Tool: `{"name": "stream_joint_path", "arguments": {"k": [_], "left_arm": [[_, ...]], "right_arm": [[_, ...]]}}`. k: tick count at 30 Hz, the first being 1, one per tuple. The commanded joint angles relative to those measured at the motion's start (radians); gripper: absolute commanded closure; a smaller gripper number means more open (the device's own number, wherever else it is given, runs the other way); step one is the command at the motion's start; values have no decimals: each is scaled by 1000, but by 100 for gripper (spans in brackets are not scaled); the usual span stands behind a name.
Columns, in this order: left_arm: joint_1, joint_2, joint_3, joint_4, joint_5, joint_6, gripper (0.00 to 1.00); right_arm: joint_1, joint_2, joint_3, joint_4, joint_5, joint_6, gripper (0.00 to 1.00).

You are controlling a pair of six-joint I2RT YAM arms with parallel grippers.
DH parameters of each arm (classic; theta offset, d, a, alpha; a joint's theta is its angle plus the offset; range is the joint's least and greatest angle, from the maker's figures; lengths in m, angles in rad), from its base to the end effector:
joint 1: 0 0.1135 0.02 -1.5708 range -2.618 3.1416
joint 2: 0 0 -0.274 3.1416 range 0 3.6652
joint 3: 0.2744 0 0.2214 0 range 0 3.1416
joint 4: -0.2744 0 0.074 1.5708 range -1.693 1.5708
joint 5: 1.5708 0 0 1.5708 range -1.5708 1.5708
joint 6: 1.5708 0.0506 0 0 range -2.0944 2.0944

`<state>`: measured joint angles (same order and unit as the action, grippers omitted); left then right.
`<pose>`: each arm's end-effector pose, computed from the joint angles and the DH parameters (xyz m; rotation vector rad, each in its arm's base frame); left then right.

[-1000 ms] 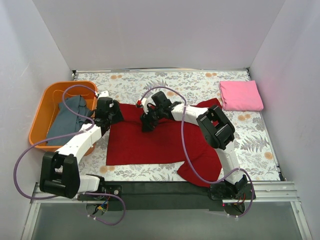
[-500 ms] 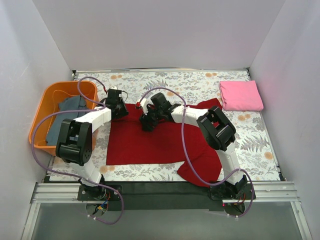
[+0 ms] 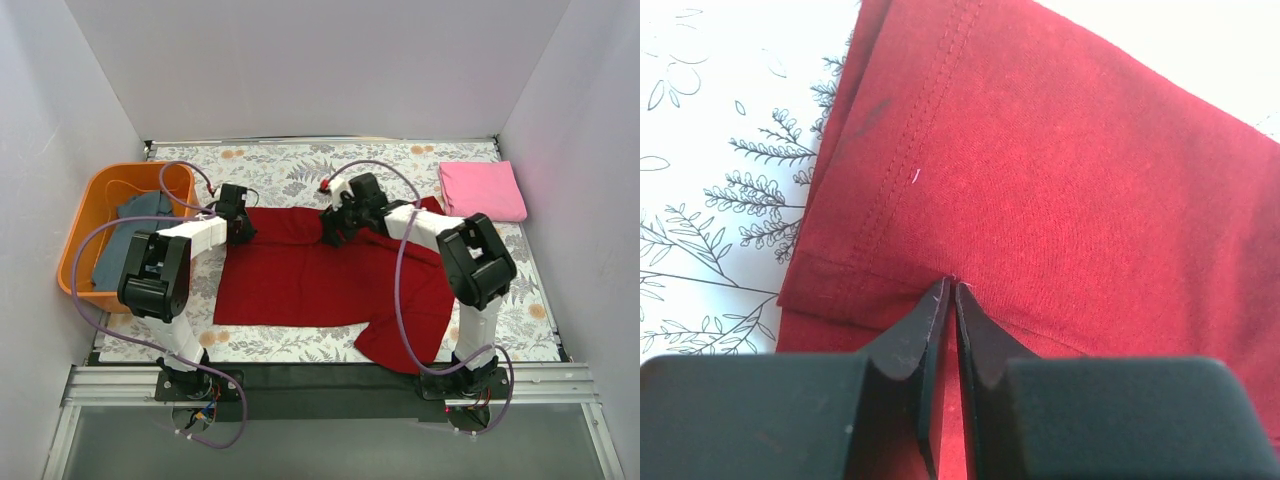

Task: Fold and stack the t-shirts
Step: Fold the tshirt

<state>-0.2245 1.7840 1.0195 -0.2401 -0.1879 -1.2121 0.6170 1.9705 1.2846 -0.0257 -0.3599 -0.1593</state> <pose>0.3333 -0.0664 0.1727 -1.2841 2.2365 -0.3107 0.3334 0.2584 0.1981 -1.0495 2.0594 0.6475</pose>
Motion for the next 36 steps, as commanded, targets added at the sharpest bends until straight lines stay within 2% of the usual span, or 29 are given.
{"name": "stream_joint_path", "arguments": {"k": [1,9,13,16,19,23,30,36], "left_arm": [[13,-3,-61,-62,-79,-6,91],[65,-69,-122,-113,-154,6,90],[97,-101,-128,-122,-171,28,88],[114,-110,-125,-122,-173,34,86],[117,-113,-118,-119,-150,40,83],[116,-165,-124,-90,-24,51,81],[90,-374,-139,-62,97,72,58],[85,-589,-217,-64,177,118,48]], "right_arm": [[-81,-131,-62,17,38,90,39],[-247,-260,-234,15,194,303,41],[-331,-272,-283,17,269,354,42],[-379,-260,-297,17,266,374,41],[-399,-246,-286,17,233,336,41],[-399,-265,-243,17,168,256,42],[-398,-230,-176,41,49,115,46],[-396,-147,-117,38,-50,43,50]]}}
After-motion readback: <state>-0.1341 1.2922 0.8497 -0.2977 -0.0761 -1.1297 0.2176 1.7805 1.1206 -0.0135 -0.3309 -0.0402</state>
